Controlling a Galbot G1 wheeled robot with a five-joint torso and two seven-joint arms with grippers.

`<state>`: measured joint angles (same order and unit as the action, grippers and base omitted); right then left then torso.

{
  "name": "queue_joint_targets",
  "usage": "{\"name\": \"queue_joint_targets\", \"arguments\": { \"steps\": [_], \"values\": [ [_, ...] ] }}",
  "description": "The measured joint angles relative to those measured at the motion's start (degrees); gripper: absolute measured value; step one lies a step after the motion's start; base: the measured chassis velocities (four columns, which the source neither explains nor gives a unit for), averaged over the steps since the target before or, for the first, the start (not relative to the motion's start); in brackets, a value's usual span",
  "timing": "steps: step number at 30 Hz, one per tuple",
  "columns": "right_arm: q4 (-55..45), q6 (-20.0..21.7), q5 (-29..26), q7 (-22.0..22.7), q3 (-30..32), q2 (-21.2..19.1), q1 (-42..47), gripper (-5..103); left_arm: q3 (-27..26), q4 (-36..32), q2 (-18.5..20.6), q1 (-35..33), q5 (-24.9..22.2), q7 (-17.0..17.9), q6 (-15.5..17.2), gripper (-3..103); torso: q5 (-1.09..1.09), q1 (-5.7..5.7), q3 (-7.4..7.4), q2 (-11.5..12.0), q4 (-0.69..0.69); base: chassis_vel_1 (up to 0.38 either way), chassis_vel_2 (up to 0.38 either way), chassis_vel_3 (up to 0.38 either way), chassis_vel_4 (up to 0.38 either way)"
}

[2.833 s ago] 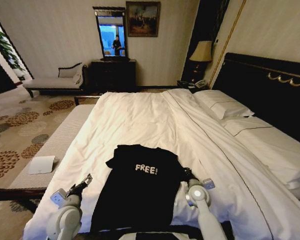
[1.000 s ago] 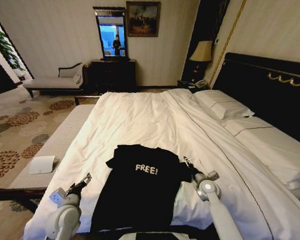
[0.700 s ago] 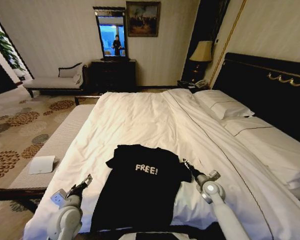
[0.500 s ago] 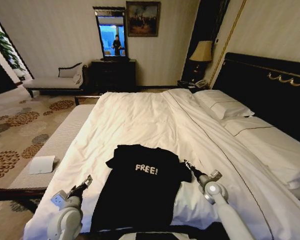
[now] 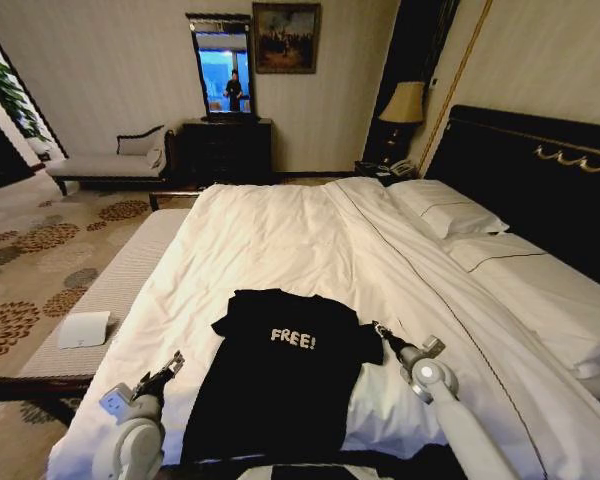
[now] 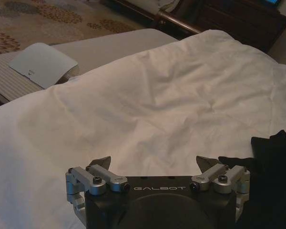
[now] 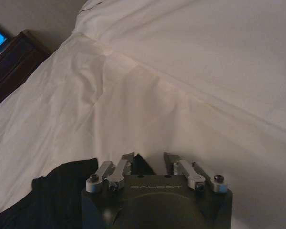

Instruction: Fold the clothes on the bed.

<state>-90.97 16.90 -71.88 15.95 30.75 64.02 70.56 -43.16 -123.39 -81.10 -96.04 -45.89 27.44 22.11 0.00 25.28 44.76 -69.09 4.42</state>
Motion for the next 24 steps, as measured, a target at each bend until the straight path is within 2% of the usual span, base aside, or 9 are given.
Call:
{"name": "queue_joint_targets", "arguments": {
  "steps": [1, 3, 4, 7, 11, 17, 19, 22, 24],
  "values": [
    [0.1, -0.1, 0.0, 0.2, 0.0, 0.1, -0.1, 34, 0.0, -0.1, 0.0, 0.0, 0.0, 0.0, 0.0, 100, 0.00, 0.00, 0.00, 0.0, 0.00, 0.000, 0.000, 0.000, 0.000],
    [0.1, -0.2, 0.0, 0.4, 0.0, 0.4, -0.1, 23, 0.1, -0.3, 0.0, 0.0, 0.1, 0.1, 0.0, 100, 0.00, 0.00, 0.00, 0.0, 0.00, 0.000, 0.000, 0.000, 0.000],
    [0.1, -0.2, 0.0, 0.4, 0.0, 0.4, -0.1, 23, 0.1, -0.3, 0.0, 0.0, 0.1, 0.1, 0.0, 100, 0.00, 0.00, 0.00, 0.0, 0.00, 0.000, 0.000, 0.000, 0.000],
    [-0.5, -0.3, 0.0, 0.6, 0.0, 1.1, 0.0, 7, 0.3, -0.3, -0.2, 0.0, 0.3, 0.2, 0.1, 100, 0.00, 0.00, 0.00, 0.0, 0.00, 0.000, 0.000, 0.000, 0.000],
    [-1.1, -0.4, 0.0, 0.7, 0.0, 1.4, 0.2, 1, 0.4, -0.3, -0.4, -0.1, 0.4, 0.2, 0.1, 100, 0.00, 0.00, 0.00, 0.0, 0.00, 0.000, 0.000, 0.000, 0.000],
    [-1.5, -0.6, 0.2, 0.3, 0.5, 1.4, 0.5, -3, 0.2, -0.4, -0.4, -0.4, 0.4, 0.2, 0.1, 100, 0.00, 0.00, 0.00, 0.0, 0.00, 0.000, 0.000, 0.000, 0.000],
    [-1.5, -0.6, 0.4, 0.0, 0.5, 1.4, 0.5, 1, 0.2, -0.4, -0.4, -0.5, 0.4, 0.2, 0.1, 100, 0.00, 0.00, 0.00, 0.0, 0.00, 0.000, 0.000, 0.000, 0.000],
    [-1.6, -0.6, 0.8, -1.0, 0.7, 1.1, 0.6, 17, 0.2, -0.4, -0.4, -0.5, 0.4, 0.2, 0.0, 100, 0.00, 0.00, 0.00, 0.0, 0.00, 0.000, 0.000, 0.000, 0.000],
    [-1.4, -0.5, 0.8, -1.2, 0.7, 1.0, 0.6, 17, 0.2, -0.4, -0.3, -0.5, 0.4, 0.2, 0.0, 100, 0.00, 0.00, 0.00, 0.0, 0.00, 0.000, 0.000, 0.000, 0.000]
  ]
}}
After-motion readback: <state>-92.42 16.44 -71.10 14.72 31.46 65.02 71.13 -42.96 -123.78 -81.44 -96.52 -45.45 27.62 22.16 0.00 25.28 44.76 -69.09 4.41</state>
